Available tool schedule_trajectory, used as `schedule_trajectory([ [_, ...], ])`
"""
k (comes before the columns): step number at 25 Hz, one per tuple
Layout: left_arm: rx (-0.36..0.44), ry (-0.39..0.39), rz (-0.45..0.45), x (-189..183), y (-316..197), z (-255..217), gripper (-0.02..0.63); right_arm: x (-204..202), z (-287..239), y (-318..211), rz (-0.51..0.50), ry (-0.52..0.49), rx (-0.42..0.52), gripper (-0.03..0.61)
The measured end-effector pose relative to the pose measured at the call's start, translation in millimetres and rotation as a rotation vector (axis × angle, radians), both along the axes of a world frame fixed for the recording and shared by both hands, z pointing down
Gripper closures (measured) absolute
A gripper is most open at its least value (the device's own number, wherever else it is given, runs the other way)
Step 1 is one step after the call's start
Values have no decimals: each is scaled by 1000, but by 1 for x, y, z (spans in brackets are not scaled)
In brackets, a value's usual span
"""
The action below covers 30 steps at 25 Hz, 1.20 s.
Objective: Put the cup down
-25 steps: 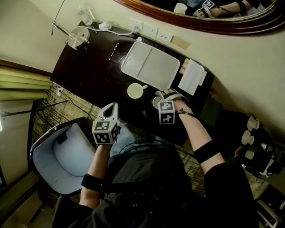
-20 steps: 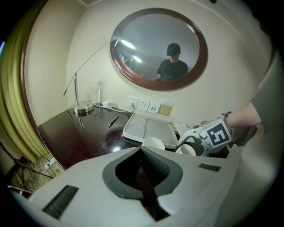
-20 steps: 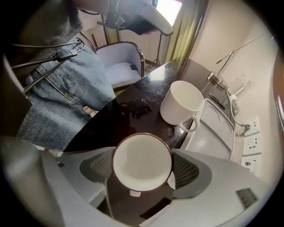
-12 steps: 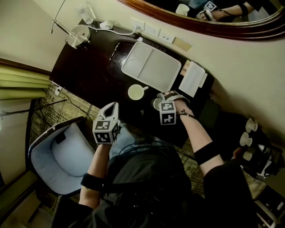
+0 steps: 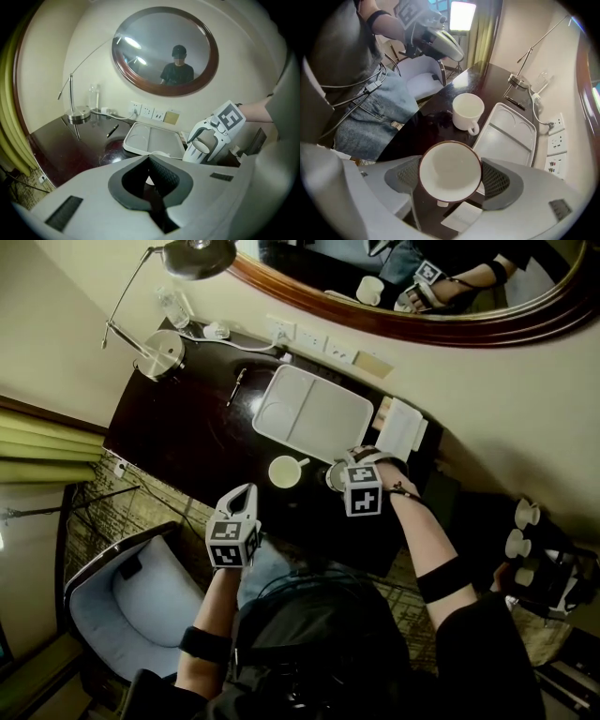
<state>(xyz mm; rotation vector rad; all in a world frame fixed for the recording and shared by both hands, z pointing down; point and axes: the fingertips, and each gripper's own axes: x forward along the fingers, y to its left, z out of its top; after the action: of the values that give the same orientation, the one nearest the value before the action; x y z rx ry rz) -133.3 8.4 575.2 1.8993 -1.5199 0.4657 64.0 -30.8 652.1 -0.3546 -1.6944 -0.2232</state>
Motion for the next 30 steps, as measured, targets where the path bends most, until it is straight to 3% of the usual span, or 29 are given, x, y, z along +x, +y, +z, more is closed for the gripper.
schedule_trajectory([
  [5, 45, 5, 2, -6, -32, -10, 627, -1, -28, -49, 37, 20, 39, 178],
  [12, 70, -4, 74, 2, -78, -23, 627, -19, -49, -113, 101, 13, 68, 178],
  [22, 121, -42, 151, -6, -142, -35, 627, -83, -56, -185, 221, -78, 108, 178],
  [30, 98, -61, 222, -5, -168, -24, 627, -127, -34, -217, 300, -110, 94, 178],
])
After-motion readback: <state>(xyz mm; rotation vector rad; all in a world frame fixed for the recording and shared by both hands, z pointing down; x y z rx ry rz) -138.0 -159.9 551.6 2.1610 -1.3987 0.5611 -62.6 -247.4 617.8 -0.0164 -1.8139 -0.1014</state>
